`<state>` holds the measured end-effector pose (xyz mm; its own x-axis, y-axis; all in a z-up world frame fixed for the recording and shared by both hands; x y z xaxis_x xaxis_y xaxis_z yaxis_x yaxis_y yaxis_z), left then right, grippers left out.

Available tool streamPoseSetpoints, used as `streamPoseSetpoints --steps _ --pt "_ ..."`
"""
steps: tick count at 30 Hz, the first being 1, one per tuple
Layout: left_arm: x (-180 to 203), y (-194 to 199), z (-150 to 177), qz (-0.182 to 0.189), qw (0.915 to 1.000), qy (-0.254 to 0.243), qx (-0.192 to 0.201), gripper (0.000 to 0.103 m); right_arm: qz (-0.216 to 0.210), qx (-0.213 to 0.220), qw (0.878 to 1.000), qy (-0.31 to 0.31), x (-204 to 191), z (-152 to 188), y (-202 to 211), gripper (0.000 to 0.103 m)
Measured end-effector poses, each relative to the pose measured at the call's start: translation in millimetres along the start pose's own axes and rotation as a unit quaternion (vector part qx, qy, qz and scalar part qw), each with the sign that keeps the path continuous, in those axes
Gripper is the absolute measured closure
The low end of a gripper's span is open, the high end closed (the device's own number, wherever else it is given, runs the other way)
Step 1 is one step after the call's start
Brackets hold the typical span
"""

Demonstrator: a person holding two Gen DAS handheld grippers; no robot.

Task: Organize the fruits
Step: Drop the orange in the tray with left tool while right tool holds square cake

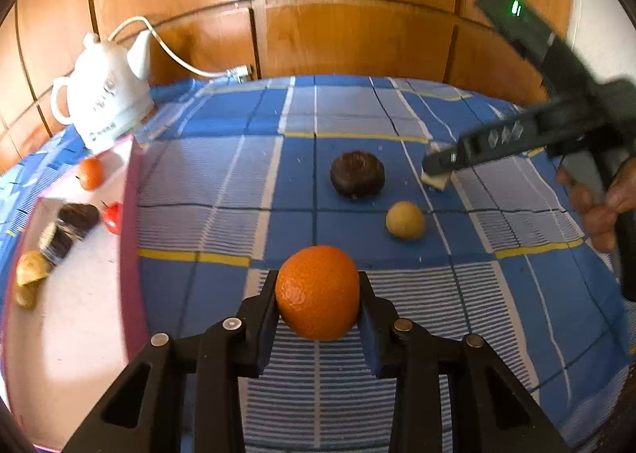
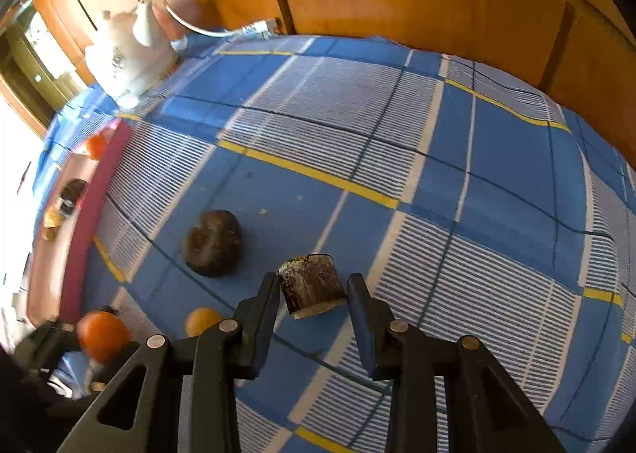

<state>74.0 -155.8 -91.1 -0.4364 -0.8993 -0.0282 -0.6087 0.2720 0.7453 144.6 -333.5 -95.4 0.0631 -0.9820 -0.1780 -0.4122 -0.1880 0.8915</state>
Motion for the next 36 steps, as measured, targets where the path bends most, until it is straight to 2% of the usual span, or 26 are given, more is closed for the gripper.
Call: streamPoseSetpoints --steps 9,20,31,36 --pt "-8.7 44.5 -14.0 -0.028 0.9986 0.004 0.045 0.067 -0.002 0.006 1.0 -0.005 1.8 1.5 -0.6 0.068" --pt "-30.8 64.9 -11.9 -0.057 0.9963 0.026 0.059 0.067 0.017 0.01 1.0 0.01 -4.8 4.0 0.6 0.068" --pt "-68.0 84.6 -10.2 -0.105 0.989 0.07 0.077 0.067 0.021 0.012 1.0 0.015 -5.0 4.9 1.6 0.068" --pt "-76.9 88.8 -7.4 -0.114 0.9871 0.08 0.078 0.067 0.022 0.013 1.0 0.015 -4.8 5.1 2.1 0.068"
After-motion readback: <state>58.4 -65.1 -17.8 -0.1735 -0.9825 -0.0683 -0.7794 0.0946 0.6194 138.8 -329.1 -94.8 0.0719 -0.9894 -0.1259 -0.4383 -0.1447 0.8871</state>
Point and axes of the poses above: each gripper's, at about its wrist camera, not at the fingertips, and y roughly against the way its jaws point, x to its right, z to its underside, the point moved 4 cm from there along -y, roughly the way its jaws point, and after that the axes turned 2 degrees about -y, right-handed, at the moved point
